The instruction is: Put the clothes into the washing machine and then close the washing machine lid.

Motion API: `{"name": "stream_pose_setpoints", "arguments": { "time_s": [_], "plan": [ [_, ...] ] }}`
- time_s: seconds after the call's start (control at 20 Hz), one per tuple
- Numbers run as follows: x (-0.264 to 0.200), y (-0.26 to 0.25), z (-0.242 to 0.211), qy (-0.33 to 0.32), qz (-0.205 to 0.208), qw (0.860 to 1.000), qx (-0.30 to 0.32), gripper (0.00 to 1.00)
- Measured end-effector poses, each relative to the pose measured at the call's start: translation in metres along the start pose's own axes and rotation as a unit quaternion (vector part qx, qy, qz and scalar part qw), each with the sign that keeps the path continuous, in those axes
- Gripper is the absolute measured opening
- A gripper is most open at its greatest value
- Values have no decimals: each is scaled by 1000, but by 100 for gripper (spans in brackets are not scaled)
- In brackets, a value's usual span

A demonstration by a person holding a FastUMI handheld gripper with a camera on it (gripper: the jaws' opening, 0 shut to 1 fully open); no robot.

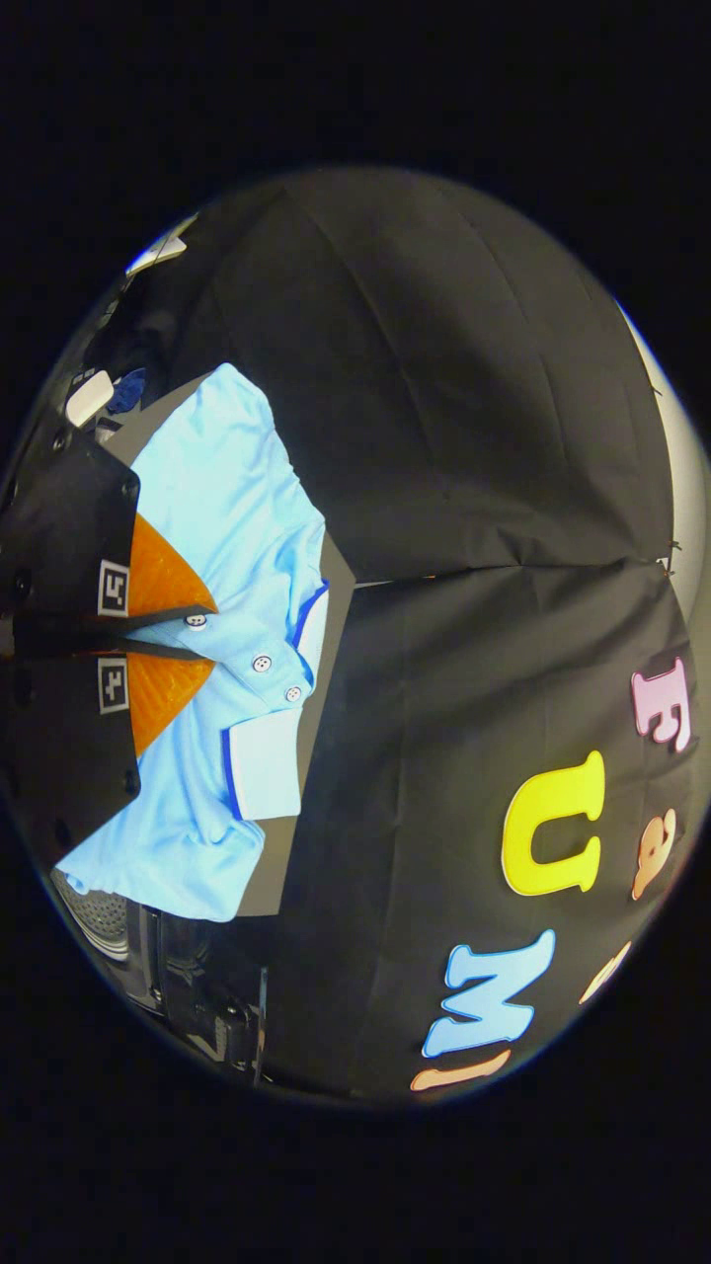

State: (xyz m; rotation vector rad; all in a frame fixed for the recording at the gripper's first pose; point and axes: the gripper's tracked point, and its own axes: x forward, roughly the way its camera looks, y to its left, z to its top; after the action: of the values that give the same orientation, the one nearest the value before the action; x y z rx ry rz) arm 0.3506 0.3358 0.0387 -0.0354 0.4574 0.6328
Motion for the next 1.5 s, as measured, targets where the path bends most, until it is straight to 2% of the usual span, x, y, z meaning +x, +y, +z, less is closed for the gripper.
{"name": "stream_pose_setpoints", "arguments": {
  "time_s": [0.2,0.65,1.5],
  "plan": [
    [-25,-6,22,-33,8,999,13,2],
    [-82,-53,58,-82,-13,996,16,1],
    [-155,-173,57,-118,-98,987,43,1]
  ]
}}
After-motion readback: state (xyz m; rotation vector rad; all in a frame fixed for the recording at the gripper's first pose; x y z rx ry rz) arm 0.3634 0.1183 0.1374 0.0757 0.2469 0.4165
